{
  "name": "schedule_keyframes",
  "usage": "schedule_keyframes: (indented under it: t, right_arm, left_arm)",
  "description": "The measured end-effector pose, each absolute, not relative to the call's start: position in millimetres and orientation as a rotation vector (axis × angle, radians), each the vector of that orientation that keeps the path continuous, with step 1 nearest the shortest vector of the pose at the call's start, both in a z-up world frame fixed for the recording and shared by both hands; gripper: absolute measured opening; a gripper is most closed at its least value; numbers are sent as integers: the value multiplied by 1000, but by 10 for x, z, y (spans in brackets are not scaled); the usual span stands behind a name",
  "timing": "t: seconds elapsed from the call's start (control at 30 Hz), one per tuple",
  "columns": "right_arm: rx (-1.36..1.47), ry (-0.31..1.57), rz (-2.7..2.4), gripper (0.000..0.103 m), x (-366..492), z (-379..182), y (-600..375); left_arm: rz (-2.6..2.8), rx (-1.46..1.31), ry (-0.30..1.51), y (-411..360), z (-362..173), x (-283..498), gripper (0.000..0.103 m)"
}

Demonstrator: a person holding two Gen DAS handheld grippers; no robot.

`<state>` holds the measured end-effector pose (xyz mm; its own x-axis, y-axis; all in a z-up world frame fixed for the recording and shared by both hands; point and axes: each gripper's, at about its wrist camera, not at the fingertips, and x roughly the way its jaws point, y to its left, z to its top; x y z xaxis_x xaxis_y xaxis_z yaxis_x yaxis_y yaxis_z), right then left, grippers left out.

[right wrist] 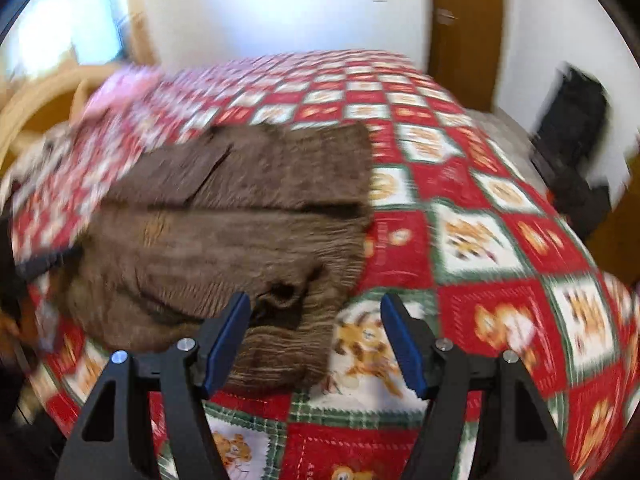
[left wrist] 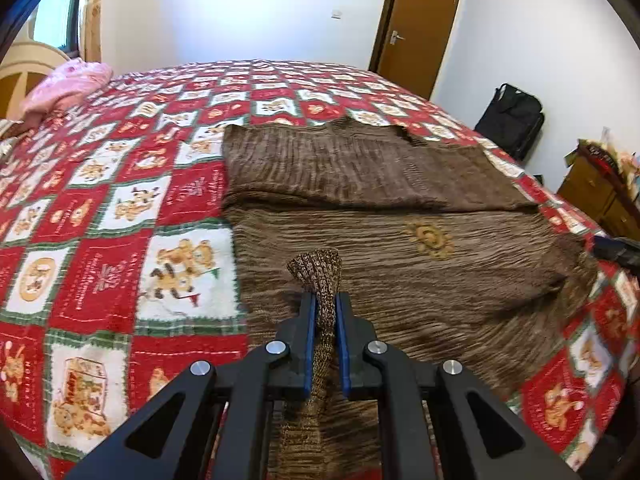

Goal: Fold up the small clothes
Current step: 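Grasp the bottom edge with both grippers and lift it toward the collar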

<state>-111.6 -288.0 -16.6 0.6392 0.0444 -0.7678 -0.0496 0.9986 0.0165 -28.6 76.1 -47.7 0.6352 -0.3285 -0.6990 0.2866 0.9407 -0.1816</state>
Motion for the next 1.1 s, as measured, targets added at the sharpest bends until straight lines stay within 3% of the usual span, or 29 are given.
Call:
schedule_keyframes:
  t: [0.13,0.33,0.37,0.4,0.43,0.8,1.1]
  right_arm:
    - [-238,971,76,61,-941,-426,-2653]
    - [-224,1011,145,58,-690,-564,-2575]
    - [-225,1013,154,49,-667,-564,-2556]
    - [-212,1017,171,20,-659,-555,-2550]
    - [-170,1034,197,16,-648,-542,-2576]
    - [541,940,345,15,-791,-422,-3282]
    - [733,871,393,14,-816,-259,-3294]
  left_arm:
    - [-323,-23,841,745,-548,-222,10]
    - [-306,-46,888,754,-612,-134,10]
    - [-303,-48,886,752,-616,-133,10]
    - [-301,-48,889,748,-627,-131,10]
    - [-299,-47,889,745,-635,-132,10]
    - [-343,-83,825,724,-443,-218,9]
    - [-362,-154,765,772,-145,-212,9]
